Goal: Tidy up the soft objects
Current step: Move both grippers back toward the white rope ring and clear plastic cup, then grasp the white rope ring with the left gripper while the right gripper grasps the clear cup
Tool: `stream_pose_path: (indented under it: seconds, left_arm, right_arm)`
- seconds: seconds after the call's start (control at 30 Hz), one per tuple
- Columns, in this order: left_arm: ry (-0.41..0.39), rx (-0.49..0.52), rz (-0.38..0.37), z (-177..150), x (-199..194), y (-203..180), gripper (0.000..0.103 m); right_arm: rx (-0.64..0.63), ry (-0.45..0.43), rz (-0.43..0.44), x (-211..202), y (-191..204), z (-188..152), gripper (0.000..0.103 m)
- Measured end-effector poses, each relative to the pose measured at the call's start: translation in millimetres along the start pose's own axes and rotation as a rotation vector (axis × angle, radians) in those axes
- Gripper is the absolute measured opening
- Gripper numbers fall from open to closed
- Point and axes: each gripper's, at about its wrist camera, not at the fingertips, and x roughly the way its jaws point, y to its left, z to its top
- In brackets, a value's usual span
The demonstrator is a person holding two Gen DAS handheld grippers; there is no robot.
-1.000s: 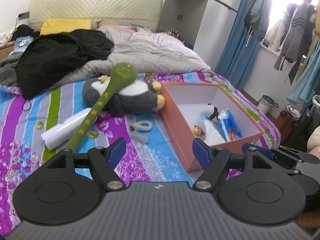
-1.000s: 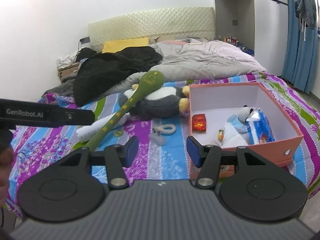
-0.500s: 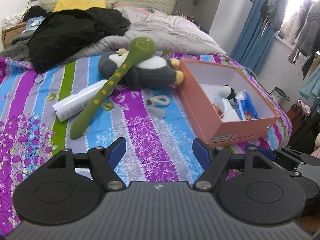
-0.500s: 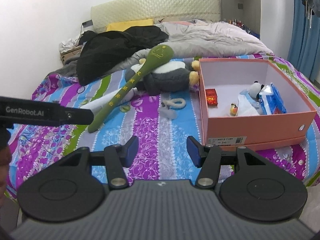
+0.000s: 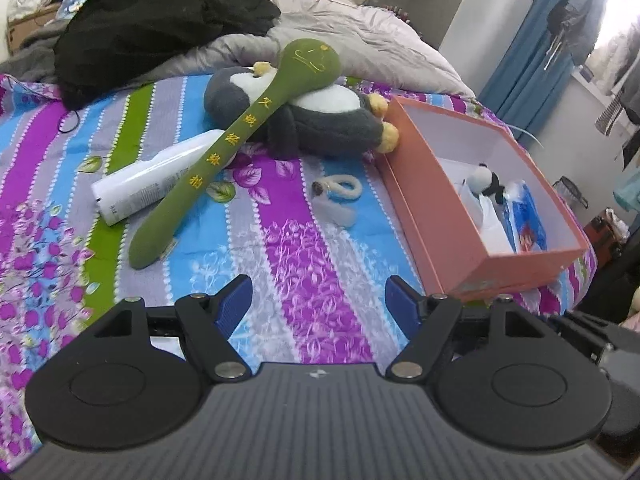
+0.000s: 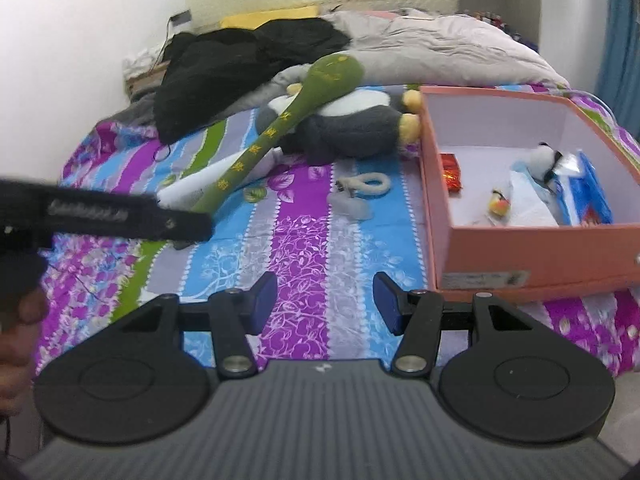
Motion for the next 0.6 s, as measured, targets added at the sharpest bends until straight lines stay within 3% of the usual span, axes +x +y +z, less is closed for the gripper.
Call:
stream_pose_path:
  seconds: [0.27, 0.6]
  left_arm:
    - [0.035, -0.047, -0.02, 43.1, 66.7, 18.9, 0.077]
    - [0.109, 0.042, -0.057, 95.0, 171.2, 20.6, 0.077]
  right_arm:
    - [-0.044, 0.023, -0.027, 63.9, 0.8, 20.1, 0.055]
    - [-0.118, 0.071, -0.034, 152.2, -6.2, 36.7, 0.055]
